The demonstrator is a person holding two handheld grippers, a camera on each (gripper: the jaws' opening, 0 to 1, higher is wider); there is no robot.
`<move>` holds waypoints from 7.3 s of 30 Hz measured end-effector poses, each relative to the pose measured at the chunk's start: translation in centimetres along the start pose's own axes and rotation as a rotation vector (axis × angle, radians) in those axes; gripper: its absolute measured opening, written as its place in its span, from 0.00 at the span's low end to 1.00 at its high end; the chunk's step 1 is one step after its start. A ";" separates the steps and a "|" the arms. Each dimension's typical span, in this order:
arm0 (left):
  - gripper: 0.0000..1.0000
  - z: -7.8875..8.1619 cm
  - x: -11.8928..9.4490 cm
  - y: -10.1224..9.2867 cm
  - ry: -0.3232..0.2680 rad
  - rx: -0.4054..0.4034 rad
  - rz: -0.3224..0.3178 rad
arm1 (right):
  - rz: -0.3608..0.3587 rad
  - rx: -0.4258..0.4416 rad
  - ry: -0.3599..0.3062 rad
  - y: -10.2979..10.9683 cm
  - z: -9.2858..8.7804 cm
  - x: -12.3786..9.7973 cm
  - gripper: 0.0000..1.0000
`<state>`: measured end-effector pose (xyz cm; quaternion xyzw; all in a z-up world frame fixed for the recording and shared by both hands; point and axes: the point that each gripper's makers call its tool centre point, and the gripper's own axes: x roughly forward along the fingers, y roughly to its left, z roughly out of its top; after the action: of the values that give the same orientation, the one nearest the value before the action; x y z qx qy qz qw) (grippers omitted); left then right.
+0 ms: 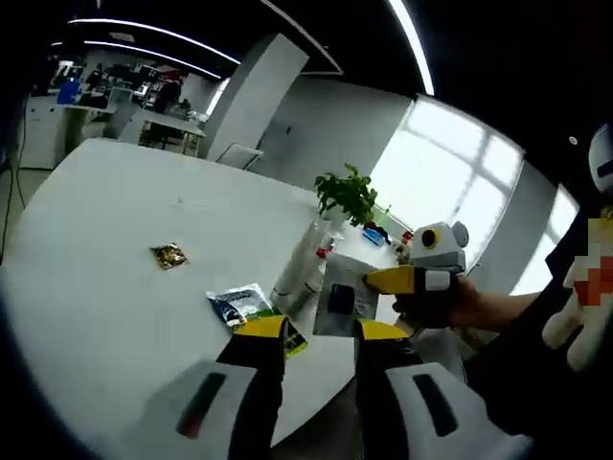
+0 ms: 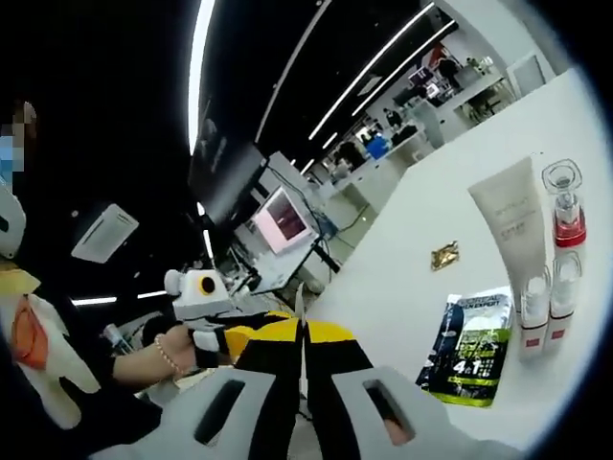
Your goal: Arrange the skincare products in the storage area until every visible bottle or jar stands upright without overlapping.
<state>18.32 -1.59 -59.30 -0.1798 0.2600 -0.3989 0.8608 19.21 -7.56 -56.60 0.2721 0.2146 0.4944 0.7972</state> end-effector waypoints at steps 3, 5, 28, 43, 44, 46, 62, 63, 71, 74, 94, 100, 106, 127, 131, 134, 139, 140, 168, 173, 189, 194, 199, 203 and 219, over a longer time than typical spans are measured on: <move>0.29 -0.3 0.2 -0.3 -0.012 -0.044 -0.024 | 0.020 -0.004 0.014 0.5 -0.3 0.3 0.01; 0.25 -0.4 0.3 -0.3 -0.011 -0.054 -0.025 | 0.032 -0.001 0.021 0.7 -0.4 0.4 0.01; 0.05 0.1 -2.2 0.2 -0.152 -0.401 0.032 | -0.078 -0.232 0.090 0.3 0.1 2.4 0.05; 0.05 -1.1 -2.7 1.2 -0.147 -0.458 0.042 | -0.094 -0.307 0.113 -0.2 -0.4 3.9 0.08; 0.05 -1.1 -2.6 1.2 -0.146 -0.459 0.040 | -0.094 -0.303 0.114 -0.4 -0.4 4.0 0.08; 0.05 -1.2 -2.5 1.1 -0.142 -0.463 0.030 | -0.092 -0.297 0.114 -0.7 -0.4 4.1 0.09; 0.05 -2.8 -1.7 3.5 -0.089 -0.519 0.095 | -0.208 -0.468 0.189 -2.4 -2.0 5.3 0.01; 0.05 -3.1 -1.7 3.8 -0.078 -0.526 0.107 | -0.218 -0.471 0.200 -2.7 -2.3 5.4 0.01; 0.05 -4.5 -0.6 5.5 -0.031 -0.588 0.171 | -0.271 -0.501 0.268 -5.4 -3.9 6.4 0.01; 0.05 -4.7 -0.1 5.7 -0.023 -0.603 0.181 | -0.282 -0.503 0.285 -6.2 -4.2 6.6 0.01; 0.05 -8.6 2.8 9.9 0.126 -0.590 0.279 | -0.363 -0.490 0.467 -12.7 -9.1 7.9 0.01; 0.05 -9.9 3.4 11.2 0.162 -0.604 0.309 | -0.375 -0.491 0.518 -14.0 -10.3 8.3 0.01; 0.05 -10.4 3.9 11.9 0.178 -0.604 0.332 | -0.387 -0.517 0.562 -15.1 -11.1 8.6 0.01; 0.03 -10.8 3.3 13.0 0.258 -0.416 0.404 | -0.395 -0.692 0.595 -15.9 -11.9 9.1 0.01; 0.07 -10.7 2.7 13.5 0.299 -0.295 0.419 | -0.377 -0.703 0.604 -15.8 -11.9 9.2 0.01; 0.08 -9.3 2.8 13.7 0.288 -0.154 0.413 | -0.374 -0.711 0.608 -15.8 -11.9 9.1 0.01; 0.07 -7.0 5.5 12.4 0.274 0.212 0.306 | -0.366 -0.714 0.605 -15.9 -11.9 9.3 0.01; 0.06 -6.9 5.7 12.4 0.275 0.221 0.309 | -0.366 -0.712 0.606 -15.9 -11.9 9.3 0.01; 0.16 -9.6 7.2 14.7 0.431 0.376 0.408 | -0.338 -0.837 0.640 -15.6 -10.4 8.9 0.02; 0.16 -9.6 7.3 14.7 0.434 0.382 0.413 | -0.333 -0.831 0.608 -14.7 -9.7 8.7 0.11; 0.18 -9.6 7.2 14.9 0.435 0.344 0.437 | -0.351 -0.830 0.600 -14.6 -9.9 6.1 0.36; 0.18 -9.6 7.2 14.9 0.439 0.328 0.444 | -0.331 -0.819 0.602 -14.0 -10.5 4.7 0.45; 0.23 -9.6 7.3 14.6 0.444 0.302 0.435 | -0.325 -0.793 0.603 -13.7 -10.9 3.1 0.54; 0.27 -9.6 7.4 14.5 0.445 0.290 0.435 | -0.345 -0.791 0.602 -13.9 -10.8 2.0 0.55; 0.32 -8.7 7.0 13.7 0.426 0.283 0.438 | -0.454 -0.770 0.524 -13.0 -8.4 -2.8 0.64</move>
<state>25.14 0.46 -75.47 0.0892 0.4087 -0.2650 0.8688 21.63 -12.95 -71.13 -0.2271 0.2631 0.4038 0.8463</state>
